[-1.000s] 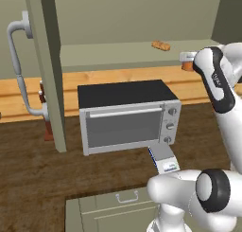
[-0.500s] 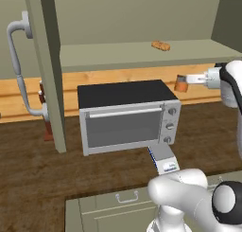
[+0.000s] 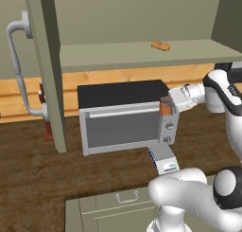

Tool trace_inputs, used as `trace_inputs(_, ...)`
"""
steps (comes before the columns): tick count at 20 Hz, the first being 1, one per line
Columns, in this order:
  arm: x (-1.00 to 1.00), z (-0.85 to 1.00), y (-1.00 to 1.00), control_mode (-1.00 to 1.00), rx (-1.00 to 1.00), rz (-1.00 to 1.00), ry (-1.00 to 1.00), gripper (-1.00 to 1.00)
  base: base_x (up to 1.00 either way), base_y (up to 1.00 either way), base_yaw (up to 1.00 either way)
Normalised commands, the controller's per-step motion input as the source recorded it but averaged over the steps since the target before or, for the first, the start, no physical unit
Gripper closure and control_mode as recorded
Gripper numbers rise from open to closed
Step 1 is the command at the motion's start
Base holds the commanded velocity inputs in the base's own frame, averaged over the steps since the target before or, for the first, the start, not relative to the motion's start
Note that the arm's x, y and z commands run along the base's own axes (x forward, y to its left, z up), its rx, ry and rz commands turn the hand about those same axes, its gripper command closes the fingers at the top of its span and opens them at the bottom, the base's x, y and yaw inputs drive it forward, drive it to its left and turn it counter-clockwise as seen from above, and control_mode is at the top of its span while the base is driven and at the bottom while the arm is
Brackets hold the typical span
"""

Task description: Pick the jam and place it on the digital scale for weighing, and close the cabinet.

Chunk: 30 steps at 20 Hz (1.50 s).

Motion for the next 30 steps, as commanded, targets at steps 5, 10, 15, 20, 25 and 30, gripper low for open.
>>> trace_inputs(5, -0.28, -0.55, 0.11, -1.00, -0.10, 0.21, -0.19, 1.00, 0.00, 0.00, 0.00)
trace_inputs(10, -0.11, -0.57, 0.00, -1.00, -0.02, 0.12, -0.17, 1.00, 0.00, 0.00, 0.00)
trace_inputs(15, 0.00, -0.39, -0.09, -1.00, 0.01, 0.16, -0.30, 1.00, 0.00, 0.00, 0.00)
trace_inputs(20, -0.66, -0.46, -0.25, -1.00, 0.00, 0.07, -0.13, 1.00, 0.00, 0.00, 0.00)
trace_inputs(25, -1.00, -0.33, 0.00, -1.00, 0.00, 0.00, -0.20, 1.00, 0.00, 0.00, 0.00)
trace_inputs(30, -0.48, -0.24, -0.07, -1.00, 0.00, 0.00, -0.23, 1.00, 0.00, 0.00, 0.00)
